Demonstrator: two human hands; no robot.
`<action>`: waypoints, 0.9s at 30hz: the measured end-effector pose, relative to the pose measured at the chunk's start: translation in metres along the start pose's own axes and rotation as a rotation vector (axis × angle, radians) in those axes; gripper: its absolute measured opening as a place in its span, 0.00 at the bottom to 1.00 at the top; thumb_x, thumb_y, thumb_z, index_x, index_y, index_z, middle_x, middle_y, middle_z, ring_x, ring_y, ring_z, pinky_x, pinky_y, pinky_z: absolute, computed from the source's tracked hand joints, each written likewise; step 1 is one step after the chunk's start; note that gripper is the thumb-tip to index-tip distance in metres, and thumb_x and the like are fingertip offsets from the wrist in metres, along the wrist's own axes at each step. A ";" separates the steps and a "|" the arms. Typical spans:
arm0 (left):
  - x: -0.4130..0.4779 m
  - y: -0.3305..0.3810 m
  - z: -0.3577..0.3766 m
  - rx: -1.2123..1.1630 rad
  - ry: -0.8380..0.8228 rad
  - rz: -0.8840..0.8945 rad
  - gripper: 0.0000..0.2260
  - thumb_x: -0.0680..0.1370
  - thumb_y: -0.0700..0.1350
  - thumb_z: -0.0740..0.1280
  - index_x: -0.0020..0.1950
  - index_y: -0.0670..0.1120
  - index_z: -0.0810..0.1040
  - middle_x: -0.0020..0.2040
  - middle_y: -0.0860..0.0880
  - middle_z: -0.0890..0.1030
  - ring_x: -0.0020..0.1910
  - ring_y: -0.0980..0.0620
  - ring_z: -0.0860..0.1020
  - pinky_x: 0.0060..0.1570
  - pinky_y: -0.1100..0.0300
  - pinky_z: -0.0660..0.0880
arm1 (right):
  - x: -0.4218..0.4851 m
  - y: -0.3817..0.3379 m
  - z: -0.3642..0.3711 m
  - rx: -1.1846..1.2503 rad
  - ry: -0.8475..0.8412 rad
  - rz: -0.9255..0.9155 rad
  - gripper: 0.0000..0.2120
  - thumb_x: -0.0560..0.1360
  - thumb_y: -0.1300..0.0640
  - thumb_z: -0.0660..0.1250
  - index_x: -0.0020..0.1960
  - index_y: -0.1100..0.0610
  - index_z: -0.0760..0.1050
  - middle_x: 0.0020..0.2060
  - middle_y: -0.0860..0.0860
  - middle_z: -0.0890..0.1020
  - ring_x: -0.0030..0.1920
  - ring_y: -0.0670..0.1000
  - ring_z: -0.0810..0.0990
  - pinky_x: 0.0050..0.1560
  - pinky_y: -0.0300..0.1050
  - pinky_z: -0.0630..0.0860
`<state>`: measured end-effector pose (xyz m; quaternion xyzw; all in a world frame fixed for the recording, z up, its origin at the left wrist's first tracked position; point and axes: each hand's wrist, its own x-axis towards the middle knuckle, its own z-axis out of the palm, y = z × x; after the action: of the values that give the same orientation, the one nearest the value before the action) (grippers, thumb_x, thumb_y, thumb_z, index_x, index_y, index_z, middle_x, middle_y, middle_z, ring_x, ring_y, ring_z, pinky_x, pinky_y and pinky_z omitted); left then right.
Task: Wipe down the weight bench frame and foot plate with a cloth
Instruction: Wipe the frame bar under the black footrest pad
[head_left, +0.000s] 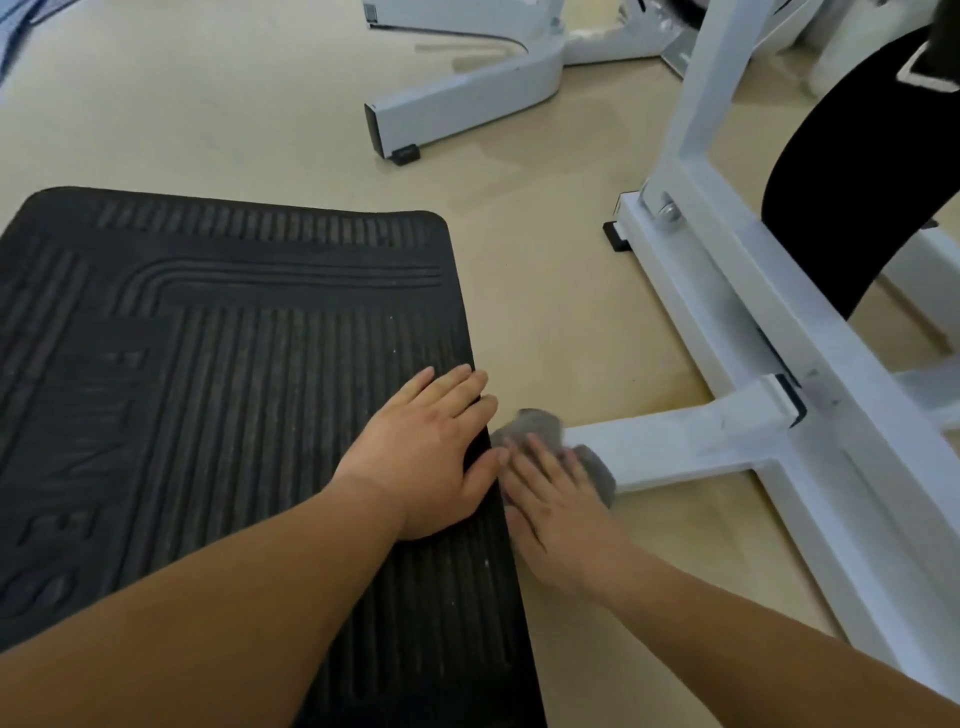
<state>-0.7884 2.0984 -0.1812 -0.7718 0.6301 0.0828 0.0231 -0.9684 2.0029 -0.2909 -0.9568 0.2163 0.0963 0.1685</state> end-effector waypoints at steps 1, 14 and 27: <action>0.001 0.000 0.000 -0.005 0.000 0.001 0.30 0.84 0.64 0.46 0.84 0.53 0.55 0.85 0.53 0.50 0.83 0.56 0.43 0.82 0.51 0.43 | 0.001 0.001 -0.005 0.010 -0.020 -0.078 0.29 0.80 0.36 0.27 0.80 0.41 0.35 0.80 0.40 0.37 0.78 0.42 0.28 0.80 0.53 0.32; 0.000 0.000 -0.001 0.037 -0.024 -0.006 0.30 0.84 0.65 0.44 0.84 0.54 0.53 0.85 0.54 0.47 0.83 0.56 0.41 0.81 0.52 0.39 | -0.001 -0.015 0.016 -0.009 0.075 -0.094 0.27 0.84 0.39 0.36 0.82 0.43 0.40 0.82 0.45 0.42 0.81 0.50 0.34 0.81 0.60 0.37; -0.002 0.005 0.001 0.041 0.008 -0.019 0.31 0.84 0.65 0.44 0.84 0.53 0.52 0.85 0.53 0.45 0.83 0.55 0.40 0.81 0.51 0.39 | -0.020 0.073 0.006 -0.157 0.280 0.364 0.34 0.82 0.40 0.45 0.84 0.55 0.47 0.83 0.55 0.52 0.83 0.56 0.47 0.81 0.60 0.43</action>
<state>-0.7939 2.0990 -0.1818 -0.7773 0.6244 0.0666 0.0374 -1.0196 1.9508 -0.3121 -0.9162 0.3984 0.0082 0.0421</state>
